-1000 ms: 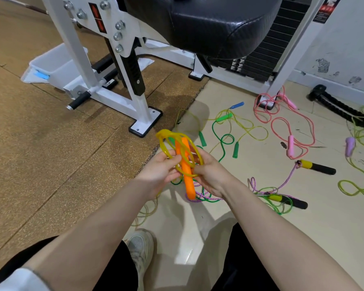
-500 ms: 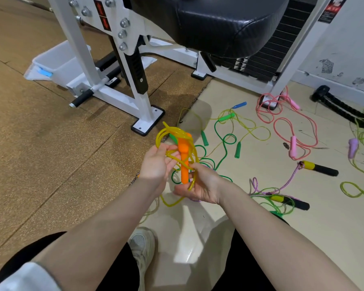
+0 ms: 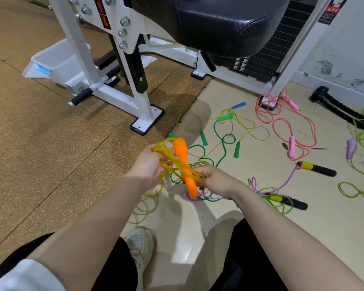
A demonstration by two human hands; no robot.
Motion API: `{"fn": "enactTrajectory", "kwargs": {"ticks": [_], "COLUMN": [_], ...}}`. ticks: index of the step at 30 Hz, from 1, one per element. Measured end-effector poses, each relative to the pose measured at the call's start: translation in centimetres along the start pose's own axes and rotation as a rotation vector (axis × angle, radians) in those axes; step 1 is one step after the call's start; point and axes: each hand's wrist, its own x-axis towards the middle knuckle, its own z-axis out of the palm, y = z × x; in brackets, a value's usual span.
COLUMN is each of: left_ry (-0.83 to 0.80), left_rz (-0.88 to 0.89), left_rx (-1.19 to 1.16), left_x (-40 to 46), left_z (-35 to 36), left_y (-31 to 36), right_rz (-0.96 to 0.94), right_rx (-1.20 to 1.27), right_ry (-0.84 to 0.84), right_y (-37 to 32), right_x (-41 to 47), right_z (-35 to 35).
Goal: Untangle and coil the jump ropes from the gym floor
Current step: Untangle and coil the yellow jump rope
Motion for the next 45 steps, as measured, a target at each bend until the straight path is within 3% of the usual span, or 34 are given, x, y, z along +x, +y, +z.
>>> {"fn": "enactTrajectory", "kwargs": {"ticks": [3, 7, 8, 10, 14, 18, 21, 25, 29, 32, 34, 39, 41, 45], "left_ry": [-0.060, -0.242, -0.301, -0.352, -0.261, -0.391, -0.238, -0.069, -0.173, -0.222, -0.234, -0.376, -0.350, -0.277], "left_rz": [0.012, 0.082, 0.130, 0.193, 0.244, 0.233, 0.284, 0.140, 0.057, -0.016, -0.042, -0.040, 0.032, 0.140], "left_rx": [0.036, 0.067, 0.175, 0.385, 0.583, 0.516, 0.341, 0.055, -0.018, -0.036, -0.020, 0.171, 0.282, 0.286], "left_x": [-0.3, -0.1, -0.1, -0.4, -0.3, -0.2, 0.0, 0.1, -0.1, 0.0, -0.3, -0.5, -0.7, -0.8], "left_z": [-0.3, -1.4, -1.7, -2.1, -3.0, -3.3, -3.2, -2.8, -2.0, -1.5, -1.0, -0.3, 0.1, 0.3], "left_y": [0.6, 0.9, 1.2, 2.0, 2.7, 2.2, 1.9, 1.8, 1.1, 0.7, 0.3, -0.9, -1.5, -1.5], "right_rz": [-0.061, -0.180, -0.162, -0.167, -0.185, -0.140, -0.132, -0.126, -0.119, -0.075, -0.092, -0.084, -0.095, -0.102], "right_rx": [-0.175, -0.608, -0.573, -0.275, 0.228, 0.314, 0.316, 0.539, 0.552, 0.776, 0.954, 1.033, 0.993, 0.951], "right_ry": [-0.045, -0.066, -0.046, -0.025, 0.130, 0.306, 0.325, 0.340, 0.419, 0.621, 0.666, 0.610, 0.528, 0.368], "right_y": [-0.6, -0.8, -0.9, -1.1, -0.7, 0.0, 0.3, 0.9, 0.4, -0.4, -0.9, -2.5, -2.9, -3.6], "right_x": [-0.1, -0.1, -0.3, -1.2, -2.4, -2.6, -2.7, -3.0, -3.0, -2.4, -2.0, -1.5, -1.4, -1.4], "right_z": [-0.8, -2.1, -2.6, -3.6, -5.8, -6.1, -5.2, -5.0, -4.2, -4.2, -4.3, -3.0, -2.4, -2.5]}}
